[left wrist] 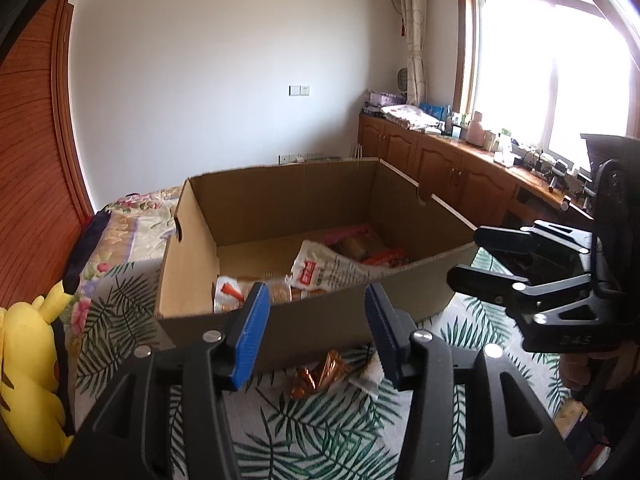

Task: Organize snacks
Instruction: 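Lower left gripper toward copper foil wrapper while right gripper approaches small white packet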

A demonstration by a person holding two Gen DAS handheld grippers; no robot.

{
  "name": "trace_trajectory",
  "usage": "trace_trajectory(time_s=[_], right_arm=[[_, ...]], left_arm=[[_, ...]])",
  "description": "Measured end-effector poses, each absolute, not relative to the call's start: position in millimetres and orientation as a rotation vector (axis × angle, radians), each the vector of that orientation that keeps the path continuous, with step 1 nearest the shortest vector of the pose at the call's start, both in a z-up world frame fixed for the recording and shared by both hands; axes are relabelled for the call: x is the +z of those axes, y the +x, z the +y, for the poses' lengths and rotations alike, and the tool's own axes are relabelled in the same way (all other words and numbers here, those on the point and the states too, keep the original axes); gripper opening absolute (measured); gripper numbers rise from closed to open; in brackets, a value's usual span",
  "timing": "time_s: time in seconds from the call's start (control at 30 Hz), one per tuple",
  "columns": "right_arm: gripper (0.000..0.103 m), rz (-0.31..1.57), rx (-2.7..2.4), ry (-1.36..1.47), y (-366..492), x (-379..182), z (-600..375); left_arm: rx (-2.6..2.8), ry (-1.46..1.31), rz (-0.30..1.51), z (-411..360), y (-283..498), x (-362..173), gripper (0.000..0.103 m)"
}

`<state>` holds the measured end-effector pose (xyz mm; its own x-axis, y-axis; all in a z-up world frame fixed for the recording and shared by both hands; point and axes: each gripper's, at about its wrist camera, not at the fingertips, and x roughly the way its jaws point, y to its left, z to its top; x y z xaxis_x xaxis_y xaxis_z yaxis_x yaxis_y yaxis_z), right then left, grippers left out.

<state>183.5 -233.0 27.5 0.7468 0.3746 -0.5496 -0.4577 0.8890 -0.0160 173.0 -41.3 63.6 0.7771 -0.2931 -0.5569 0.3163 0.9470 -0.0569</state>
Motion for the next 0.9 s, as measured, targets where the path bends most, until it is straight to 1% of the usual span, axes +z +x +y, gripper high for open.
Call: trace_trajectory(time_s=[0.2, 0.57, 0.9], right_arm=[[0.071, 0.593, 0.464, -0.145, 172, 12, -233], [0.071, 0.667, 0.475, -0.142, 178, -22, -227], [0.071, 0.717, 0.489, -0.154, 185, -46, -222]], left_arm=[[-0.341, 0.059, 0.643, -45, 168, 39, 0.050], [-0.348, 0.054, 0.741, -50, 177, -6, 0.050], [-0.334, 0.069, 0.806, -61, 196, -29, 0.050]])
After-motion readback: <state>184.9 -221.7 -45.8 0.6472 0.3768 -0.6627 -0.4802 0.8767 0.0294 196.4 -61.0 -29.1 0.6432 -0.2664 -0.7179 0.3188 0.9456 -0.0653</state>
